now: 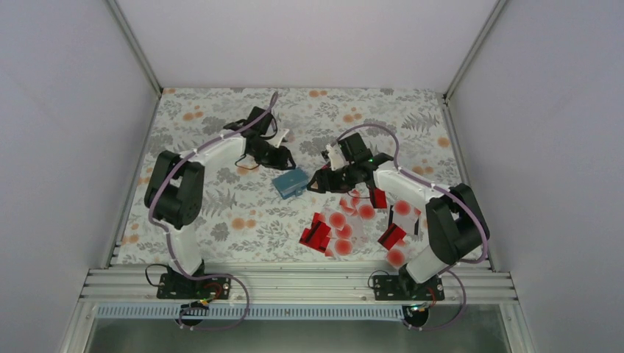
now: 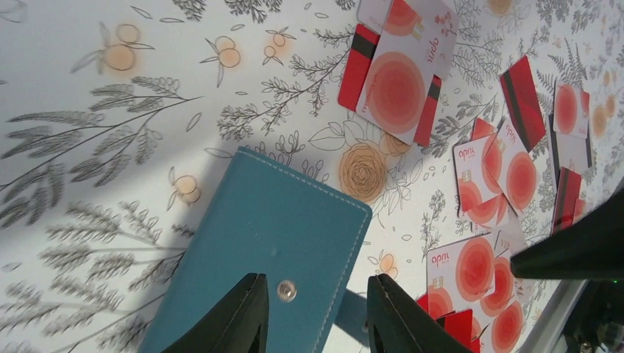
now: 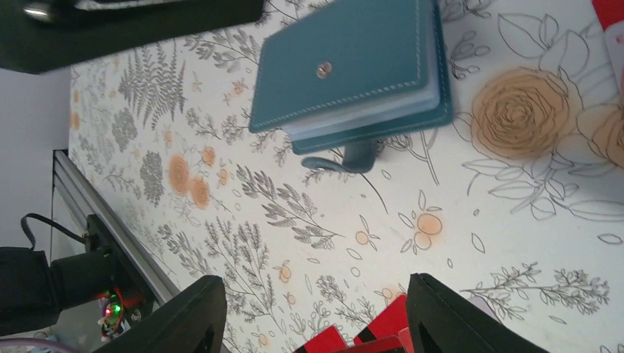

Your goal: Put the credit cards into the card holder

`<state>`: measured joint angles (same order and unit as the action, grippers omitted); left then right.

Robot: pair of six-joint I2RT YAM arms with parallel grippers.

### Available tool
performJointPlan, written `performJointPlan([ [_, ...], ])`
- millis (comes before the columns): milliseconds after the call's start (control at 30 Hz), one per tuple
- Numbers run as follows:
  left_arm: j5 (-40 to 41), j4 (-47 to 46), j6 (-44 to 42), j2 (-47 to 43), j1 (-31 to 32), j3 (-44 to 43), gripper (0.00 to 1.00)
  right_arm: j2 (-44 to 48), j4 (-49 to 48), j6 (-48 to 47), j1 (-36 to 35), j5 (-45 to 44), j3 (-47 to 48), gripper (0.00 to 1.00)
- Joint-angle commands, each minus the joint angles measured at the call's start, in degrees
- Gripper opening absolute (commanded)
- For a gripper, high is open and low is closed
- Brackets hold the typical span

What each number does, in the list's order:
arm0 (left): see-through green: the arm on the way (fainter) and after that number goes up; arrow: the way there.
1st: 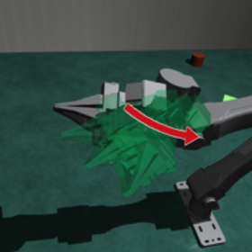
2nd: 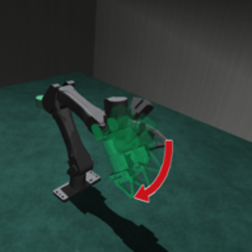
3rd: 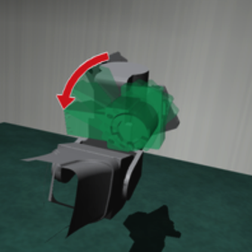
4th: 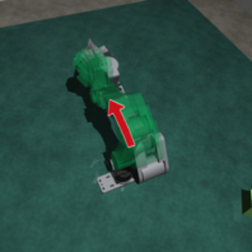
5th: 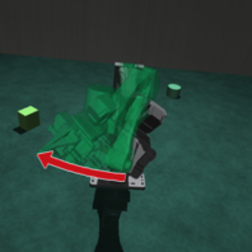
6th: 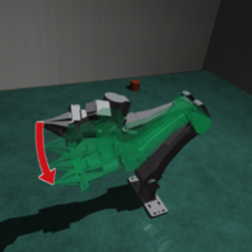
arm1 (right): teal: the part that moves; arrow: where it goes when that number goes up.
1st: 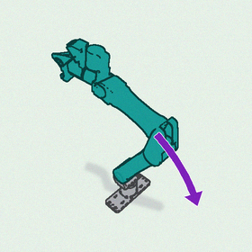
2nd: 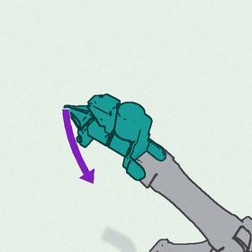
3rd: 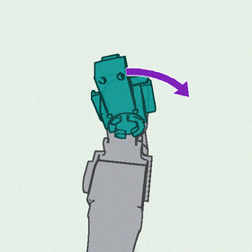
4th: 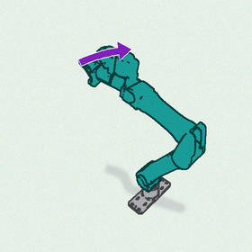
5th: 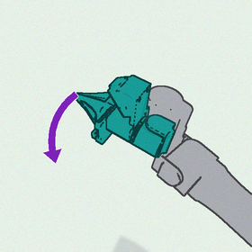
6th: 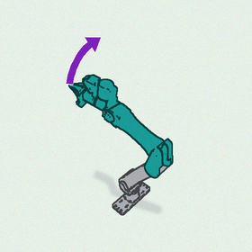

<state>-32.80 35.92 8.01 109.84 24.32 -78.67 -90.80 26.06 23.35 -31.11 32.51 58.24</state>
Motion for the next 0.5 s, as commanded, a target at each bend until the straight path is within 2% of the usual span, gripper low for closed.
performJointPlan([
  [0,6.1,2.2,-1.7,-4.3,-0.5,3.5,0.34,0.9,1.1,0.2,-0.1,-2.1,-0.8,0.61],
  [233,6.0,0.5,-2.8,-2.7,-0.8,8.0,0.19,-1.8,-0.2,0.6,-0.8,-0.2,-0.7,0.55],
  [467,5.1,-0.5,-3.6,0.6,0.5,9.1,0.16,-4.1,-2.4,0.2,-1.7,0.9,-1.5,0.5],
])
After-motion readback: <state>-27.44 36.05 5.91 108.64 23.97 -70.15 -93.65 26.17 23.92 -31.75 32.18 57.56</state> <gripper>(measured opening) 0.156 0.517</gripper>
